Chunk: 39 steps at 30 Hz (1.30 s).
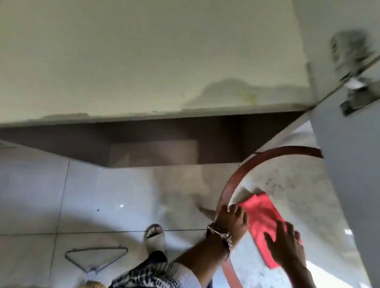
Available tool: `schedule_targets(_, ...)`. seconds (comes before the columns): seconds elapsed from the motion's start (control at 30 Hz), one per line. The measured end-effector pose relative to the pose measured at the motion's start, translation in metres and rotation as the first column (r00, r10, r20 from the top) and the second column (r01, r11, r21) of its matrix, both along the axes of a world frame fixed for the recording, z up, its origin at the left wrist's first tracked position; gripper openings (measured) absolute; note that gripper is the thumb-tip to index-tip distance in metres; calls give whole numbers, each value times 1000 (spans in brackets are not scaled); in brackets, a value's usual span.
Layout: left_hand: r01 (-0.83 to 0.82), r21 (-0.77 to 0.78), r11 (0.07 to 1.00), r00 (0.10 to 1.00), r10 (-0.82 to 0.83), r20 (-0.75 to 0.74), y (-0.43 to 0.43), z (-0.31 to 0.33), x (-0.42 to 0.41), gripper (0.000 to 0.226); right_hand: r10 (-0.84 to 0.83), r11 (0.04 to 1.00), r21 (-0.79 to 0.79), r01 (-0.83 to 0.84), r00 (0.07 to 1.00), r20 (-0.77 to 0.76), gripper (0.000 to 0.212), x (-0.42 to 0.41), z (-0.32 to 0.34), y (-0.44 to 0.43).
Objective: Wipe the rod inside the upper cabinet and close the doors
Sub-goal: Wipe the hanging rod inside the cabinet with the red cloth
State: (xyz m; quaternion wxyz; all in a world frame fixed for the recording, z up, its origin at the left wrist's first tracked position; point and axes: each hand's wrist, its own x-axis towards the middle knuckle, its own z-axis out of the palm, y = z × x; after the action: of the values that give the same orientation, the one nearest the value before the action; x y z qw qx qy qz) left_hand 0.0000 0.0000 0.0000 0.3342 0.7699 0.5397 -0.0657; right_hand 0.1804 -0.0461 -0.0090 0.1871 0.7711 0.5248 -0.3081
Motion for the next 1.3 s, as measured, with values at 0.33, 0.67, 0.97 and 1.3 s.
schedule_targets(0.33, -216, -258, 942, 975, 223, -3, 35, -55, 49, 39, -54, 998, 15, 55, 996, -69, 63, 16, -45, -2)
schedule_targets(0.67, -547, -6, 837, 725, 477, 497, 27, 160, -88, 24, 266, 857, 464, -224, 964, -26, 29, -91, 153, 68)
schedule_targets(0.97, -736, 480, 478, 605, 145, 783, 160, 429, -199, 43, 481, 459, 887, -47, 853, -203, 42, -218, 475, 248)
schedule_targets(1.3, -498, 866, -39, 841, -266, 471, 314, 875, -281, 44, 234, -362, 869, -338, 869, 436, 62, -286, 937, 392)
